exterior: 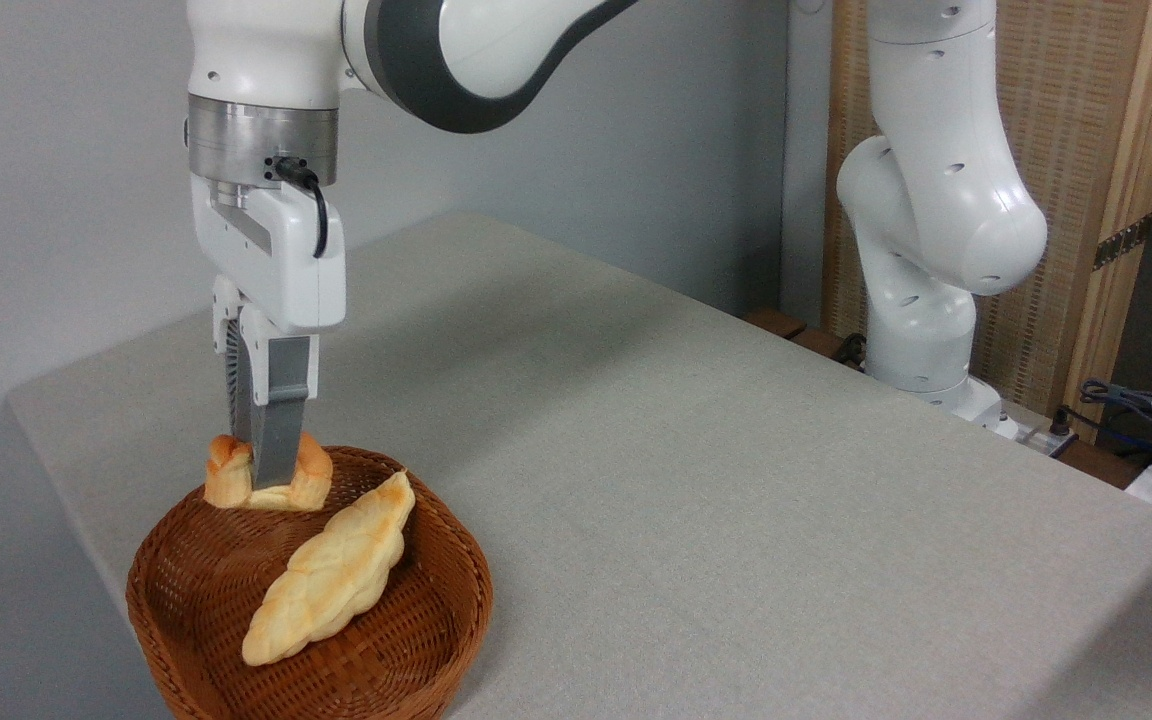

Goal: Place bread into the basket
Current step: 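Carry the held roll over the wicker basket beside the loaf, then open the gripper to release the roll into the basket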

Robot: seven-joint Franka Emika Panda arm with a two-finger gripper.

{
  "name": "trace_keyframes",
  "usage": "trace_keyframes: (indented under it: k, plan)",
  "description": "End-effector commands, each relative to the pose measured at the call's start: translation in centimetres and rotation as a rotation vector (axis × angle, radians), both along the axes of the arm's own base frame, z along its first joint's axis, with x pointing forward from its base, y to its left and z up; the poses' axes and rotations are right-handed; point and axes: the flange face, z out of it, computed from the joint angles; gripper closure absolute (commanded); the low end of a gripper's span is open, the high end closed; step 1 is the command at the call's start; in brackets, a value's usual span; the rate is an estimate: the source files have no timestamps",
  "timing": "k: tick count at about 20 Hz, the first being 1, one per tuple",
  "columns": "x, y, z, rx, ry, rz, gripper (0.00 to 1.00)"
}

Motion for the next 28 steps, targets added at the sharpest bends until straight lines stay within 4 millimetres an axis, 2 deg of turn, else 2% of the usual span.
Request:
trace_keyframes:
  k: [1,4,7,10,28]
  plan:
    - [0.5,-0.2,-0.1,-0.073,-0.001,0.037,0.01]
    - [0.5,-0.2,-0.2,-0.072,-0.002,0.031,0.0]
    - [0.7,1.7,0.1,-0.07,-0.009,0.059,0.0]
    - [0.8,2.0,0.2,-0.068,-0.014,0.063,0.0]
    - [0.9,2.0,0.4,-0.072,-0.034,0.063,0.0]
